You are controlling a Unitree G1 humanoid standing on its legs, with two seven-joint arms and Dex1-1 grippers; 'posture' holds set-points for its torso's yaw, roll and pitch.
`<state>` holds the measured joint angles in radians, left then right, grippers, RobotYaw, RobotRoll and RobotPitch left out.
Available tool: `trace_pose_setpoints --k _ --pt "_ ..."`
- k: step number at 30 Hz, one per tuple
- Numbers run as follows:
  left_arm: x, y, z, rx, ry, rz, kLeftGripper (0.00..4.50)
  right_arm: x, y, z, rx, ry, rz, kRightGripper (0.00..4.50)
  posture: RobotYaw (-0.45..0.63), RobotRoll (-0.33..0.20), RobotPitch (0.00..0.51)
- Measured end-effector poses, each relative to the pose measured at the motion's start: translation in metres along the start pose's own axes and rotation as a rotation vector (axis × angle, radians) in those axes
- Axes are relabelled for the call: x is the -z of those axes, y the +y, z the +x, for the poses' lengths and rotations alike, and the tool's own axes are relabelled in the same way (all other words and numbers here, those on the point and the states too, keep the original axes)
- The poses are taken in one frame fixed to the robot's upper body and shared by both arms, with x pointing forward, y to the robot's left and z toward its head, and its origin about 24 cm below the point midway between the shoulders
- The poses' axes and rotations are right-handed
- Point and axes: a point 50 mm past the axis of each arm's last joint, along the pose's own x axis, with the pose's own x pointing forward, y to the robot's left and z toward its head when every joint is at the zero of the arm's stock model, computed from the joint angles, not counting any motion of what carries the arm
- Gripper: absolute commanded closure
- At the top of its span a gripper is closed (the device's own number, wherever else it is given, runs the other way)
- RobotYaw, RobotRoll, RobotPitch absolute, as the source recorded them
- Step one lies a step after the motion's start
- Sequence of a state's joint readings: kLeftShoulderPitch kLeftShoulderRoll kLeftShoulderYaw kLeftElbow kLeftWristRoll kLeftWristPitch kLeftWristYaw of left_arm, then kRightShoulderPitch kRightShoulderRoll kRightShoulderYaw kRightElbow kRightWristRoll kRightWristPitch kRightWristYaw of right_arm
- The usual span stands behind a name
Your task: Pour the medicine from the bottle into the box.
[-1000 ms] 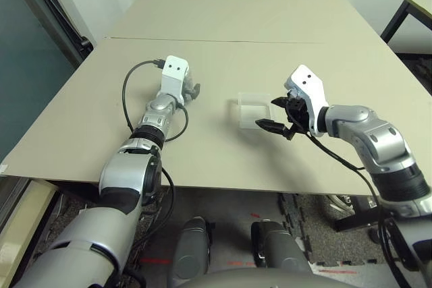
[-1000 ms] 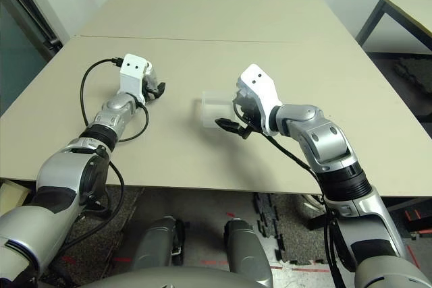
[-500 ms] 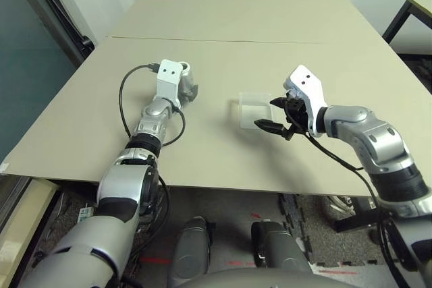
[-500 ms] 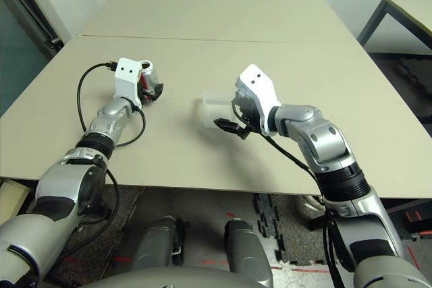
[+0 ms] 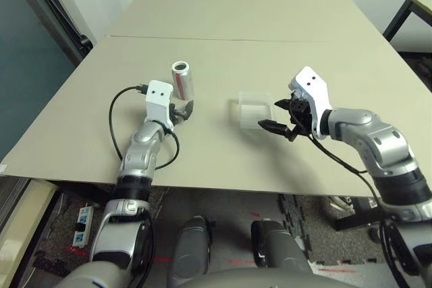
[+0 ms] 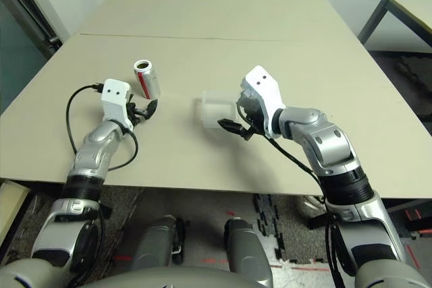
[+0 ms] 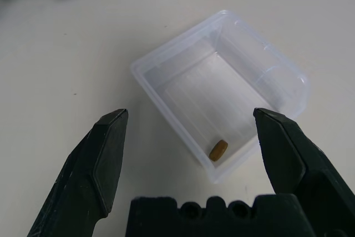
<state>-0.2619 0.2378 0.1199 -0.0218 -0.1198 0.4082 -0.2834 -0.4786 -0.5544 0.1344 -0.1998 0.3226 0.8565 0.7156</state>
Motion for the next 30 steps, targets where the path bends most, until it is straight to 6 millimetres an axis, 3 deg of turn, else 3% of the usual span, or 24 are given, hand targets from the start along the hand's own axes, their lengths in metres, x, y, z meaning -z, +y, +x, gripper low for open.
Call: trace_pose_setpoints --k 4,10,13,16,19,25,30 --pt "-0.005 0.002 -0.038 -0.034 -0.008 -0.016 0.05 0.002 -0.007 -0.02 0.064 -0.065 0.083 0.0 0.14 0.0 0.108" --pt "-0.026 0.044 -0.067 -0.2 -0.084 0.01 0.05 0.006 -0.045 -0.07 0.435 -0.268 0.219 0.0 0.16 0.0 0.095" --pt "-0.035 0.061 -0.061 -0.216 -0.129 0.029 0.05 0.019 -0.066 -0.085 0.622 -0.33 0.257 0.0 0.14 0.0 0.091" --pt "-0.042 0.098 -0.048 -0.287 -0.155 0.017 0.05 0.042 -0.093 -0.098 0.863 -0.348 0.312 0.0 0.12 0.0 0.096" --pt "-0.037 0.12 -0.033 -0.322 -0.156 -0.034 0.05 0.062 -0.113 -0.106 1.037 -0.327 0.374 0.0 0.1 0.0 0.097" --pt "-0.014 0.132 -0.005 -0.282 -0.107 -0.058 0.05 0.083 -0.133 -0.101 1.15 -0.316 0.422 0.0 0.09 0.0 0.111" --pt "-0.002 0.148 0.0 -0.329 -0.063 -0.045 0.05 0.103 -0.135 -0.091 1.159 -0.277 0.444 0.0 0.08 0.0 0.108"
